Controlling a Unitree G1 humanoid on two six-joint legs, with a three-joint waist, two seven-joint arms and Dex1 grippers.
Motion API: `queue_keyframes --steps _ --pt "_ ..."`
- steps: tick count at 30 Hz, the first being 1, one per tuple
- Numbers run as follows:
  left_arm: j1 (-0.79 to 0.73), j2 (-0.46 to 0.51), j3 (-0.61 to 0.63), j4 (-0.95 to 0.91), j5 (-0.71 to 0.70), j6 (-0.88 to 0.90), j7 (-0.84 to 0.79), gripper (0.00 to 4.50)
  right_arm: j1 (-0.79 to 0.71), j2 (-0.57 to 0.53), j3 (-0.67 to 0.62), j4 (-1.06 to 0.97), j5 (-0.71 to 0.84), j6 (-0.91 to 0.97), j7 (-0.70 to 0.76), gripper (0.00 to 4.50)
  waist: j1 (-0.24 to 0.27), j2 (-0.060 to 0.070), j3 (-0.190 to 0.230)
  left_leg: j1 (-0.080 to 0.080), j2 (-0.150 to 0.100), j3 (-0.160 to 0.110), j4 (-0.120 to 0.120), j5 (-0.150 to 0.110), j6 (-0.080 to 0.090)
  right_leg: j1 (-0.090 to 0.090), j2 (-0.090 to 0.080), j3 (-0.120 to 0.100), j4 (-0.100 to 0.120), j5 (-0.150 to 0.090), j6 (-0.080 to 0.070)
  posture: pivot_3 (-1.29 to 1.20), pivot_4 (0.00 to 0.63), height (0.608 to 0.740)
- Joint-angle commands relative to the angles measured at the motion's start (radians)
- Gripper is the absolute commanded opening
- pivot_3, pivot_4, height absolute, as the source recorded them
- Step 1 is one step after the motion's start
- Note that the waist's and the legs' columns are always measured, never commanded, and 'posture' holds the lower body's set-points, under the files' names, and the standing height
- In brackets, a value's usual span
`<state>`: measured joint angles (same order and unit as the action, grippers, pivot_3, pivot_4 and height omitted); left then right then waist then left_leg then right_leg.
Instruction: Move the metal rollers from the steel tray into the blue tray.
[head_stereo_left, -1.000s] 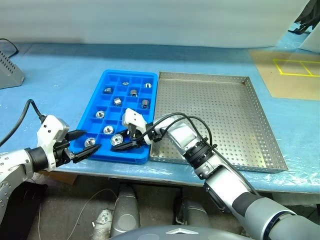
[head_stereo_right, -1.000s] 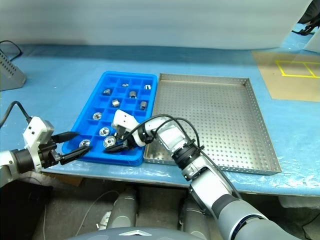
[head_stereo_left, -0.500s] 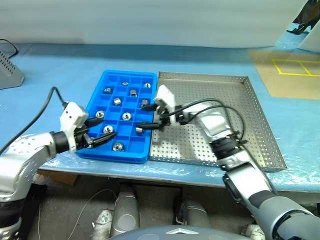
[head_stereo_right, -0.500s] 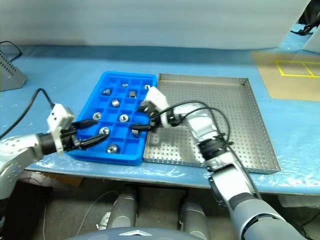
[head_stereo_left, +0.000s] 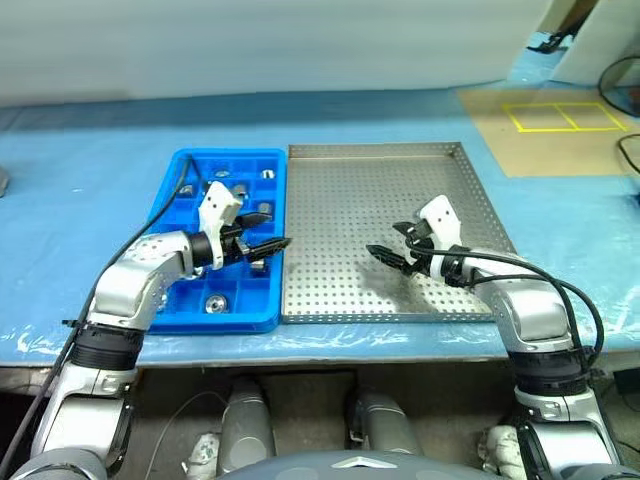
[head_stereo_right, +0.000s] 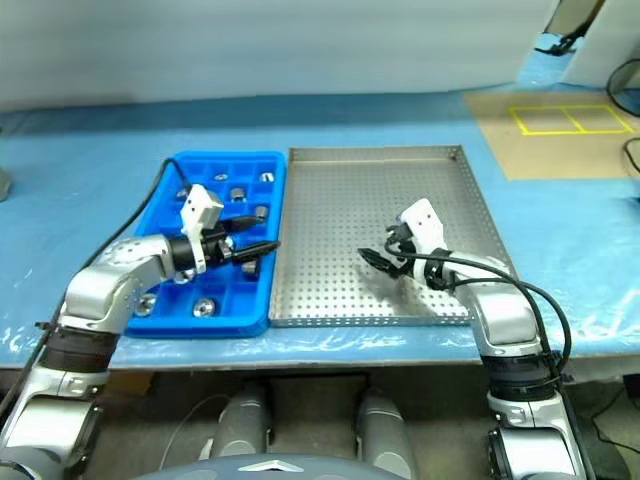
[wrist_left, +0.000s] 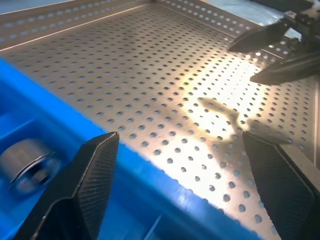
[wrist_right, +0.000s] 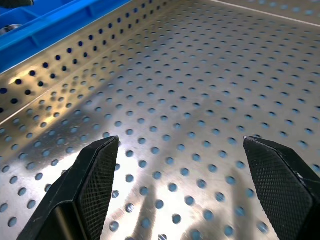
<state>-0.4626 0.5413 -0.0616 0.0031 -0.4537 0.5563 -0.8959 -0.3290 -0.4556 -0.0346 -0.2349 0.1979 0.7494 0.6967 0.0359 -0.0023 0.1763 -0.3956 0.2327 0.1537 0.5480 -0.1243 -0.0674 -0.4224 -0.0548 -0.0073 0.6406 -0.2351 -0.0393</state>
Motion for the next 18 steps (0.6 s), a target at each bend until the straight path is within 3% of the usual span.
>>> queue_keyframes --steps 1,18 --pt "-0.053 0.013 -0.016 0.067 0.040 -0.055 -0.052 4.14 -0.007 -0.018 -0.007 -0.055 0.001 -0.017 -0.039 4.13 -0.010 0.000 0.000 0.001 0.000 0.000 0.000 0.000 0.000 0.000 0.001 0.000 0.000 0.000 0.000 -0.27 0.150 0.740" --pt "0.013 0.005 0.015 0.012 0.045 -0.044 -0.045 4.14 -0.067 -0.022 0.055 0.027 0.012 -0.048 -0.052 4.13 -0.014 0.000 0.000 0.004 0.000 0.001 0.000 -0.001 0.002 0.003 0.001 0.002 -0.001 0.000 -0.001 -0.19 0.150 0.740"
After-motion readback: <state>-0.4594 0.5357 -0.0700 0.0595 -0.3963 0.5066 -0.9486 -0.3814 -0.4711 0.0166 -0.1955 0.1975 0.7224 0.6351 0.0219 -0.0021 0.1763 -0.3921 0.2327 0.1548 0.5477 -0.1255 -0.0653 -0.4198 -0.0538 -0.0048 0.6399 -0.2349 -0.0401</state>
